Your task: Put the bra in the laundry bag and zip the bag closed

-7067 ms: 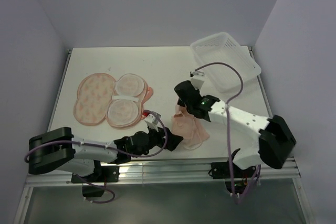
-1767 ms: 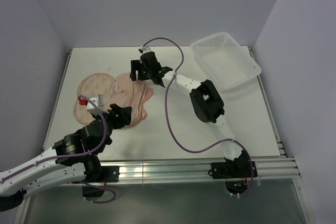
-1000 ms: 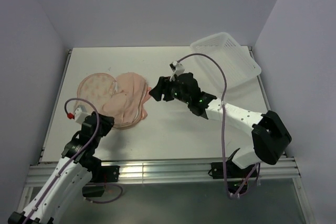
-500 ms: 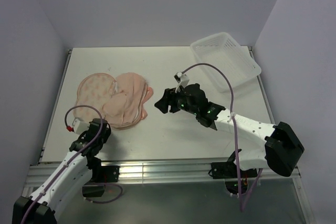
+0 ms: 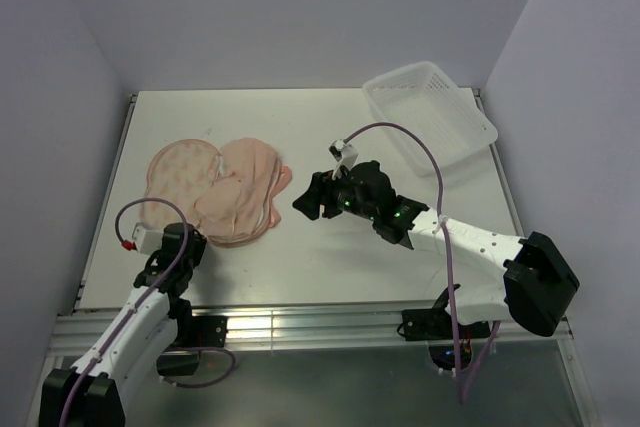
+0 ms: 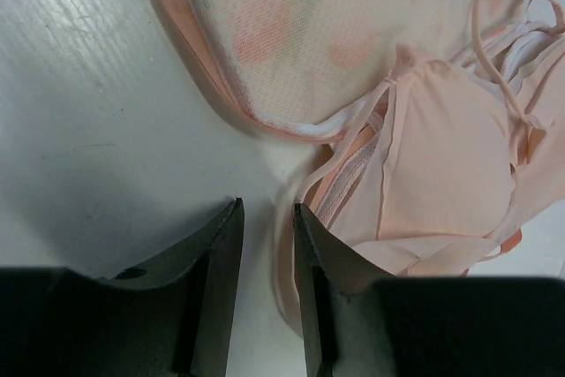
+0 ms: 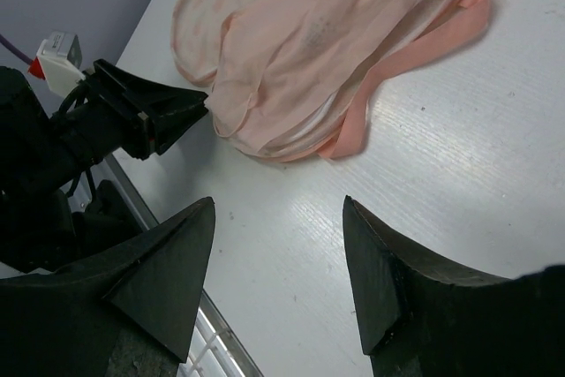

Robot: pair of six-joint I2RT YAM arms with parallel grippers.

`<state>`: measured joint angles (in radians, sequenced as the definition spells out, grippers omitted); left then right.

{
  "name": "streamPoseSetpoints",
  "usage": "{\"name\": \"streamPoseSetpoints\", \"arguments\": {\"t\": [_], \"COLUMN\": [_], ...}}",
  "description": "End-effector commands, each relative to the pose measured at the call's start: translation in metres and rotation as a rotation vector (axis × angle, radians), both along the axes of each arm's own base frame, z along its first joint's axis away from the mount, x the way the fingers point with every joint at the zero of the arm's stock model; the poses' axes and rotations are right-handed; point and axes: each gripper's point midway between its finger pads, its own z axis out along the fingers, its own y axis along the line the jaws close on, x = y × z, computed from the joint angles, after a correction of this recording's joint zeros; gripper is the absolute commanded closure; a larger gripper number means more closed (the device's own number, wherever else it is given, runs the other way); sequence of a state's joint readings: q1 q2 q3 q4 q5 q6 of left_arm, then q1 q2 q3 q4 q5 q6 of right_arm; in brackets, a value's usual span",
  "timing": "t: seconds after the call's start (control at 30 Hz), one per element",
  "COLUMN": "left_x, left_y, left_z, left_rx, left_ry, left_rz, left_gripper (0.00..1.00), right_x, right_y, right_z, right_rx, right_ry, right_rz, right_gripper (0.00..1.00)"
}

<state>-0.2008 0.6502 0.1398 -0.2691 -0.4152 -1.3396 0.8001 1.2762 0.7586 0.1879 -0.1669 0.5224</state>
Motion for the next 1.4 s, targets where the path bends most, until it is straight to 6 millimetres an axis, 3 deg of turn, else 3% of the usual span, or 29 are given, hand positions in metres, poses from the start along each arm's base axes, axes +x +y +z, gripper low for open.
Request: {"name": "streamPoseSetpoints", "arguments": {"t": [0.0, 0.27, 0.43, 0.67, 0.83, 0.87, 1.0, 1.1, 1.37], "left_x": [0.013, 0.018, 0.017, 0.020, 0.020, 0.020, 0.022, 0.032, 0.048], "left_y": [-0.001, 0.000, 0.000, -0.002, 0.001, 0.001, -0.002, -0.005, -0.015], "left_z": [0.010, 0.002, 0.008, 0.002, 0.003, 0.004, 0.016, 0.051, 0.089], "left_rx": [0.002, 0.014, 0.003, 0.013, 0.020, 0.019, 0.026, 0.040, 0.054], "left_ry": [-0.060, -0.014, -0.072, -0.016, -0.017, -0.018, -0.040, -0.121, -0.165], "left_rz": [-0.026, -0.044, -0.037, -0.057, -0.045, -0.044, -0.075, -0.105, -0.176], "left_gripper": [0.64, 0.59, 0.57, 0.84, 0.93, 1.00, 1.00, 1.00, 1.00], "right_x": [-0.001, -0.002, -0.003, -0.003, -0.003, -0.003, -0.004, -0.003, -0.001], "right_y": [0.005, 0.007, 0.008, 0.008, 0.004, 0.003, 0.003, 0.005, 0.008], "right_z": [0.007, 0.004, 0.003, 0.006, 0.014, 0.015, 0.017, 0.014, 0.008], "right_rx": [0.023, 0.017, 0.017, 0.017, 0.023, 0.023, 0.024, 0.018, 0.003], "right_ry": [-0.037, -0.032, -0.029, -0.036, -0.055, -0.060, -0.062, -0.050, -0.037], "right_rz": [0.017, 0.022, 0.029, 0.024, 0.014, 0.012, 0.014, 0.019, 0.020], "right_gripper": [0.33, 0.34, 0.34, 0.34, 0.34, 0.34, 0.34, 0.34, 0.34]}}
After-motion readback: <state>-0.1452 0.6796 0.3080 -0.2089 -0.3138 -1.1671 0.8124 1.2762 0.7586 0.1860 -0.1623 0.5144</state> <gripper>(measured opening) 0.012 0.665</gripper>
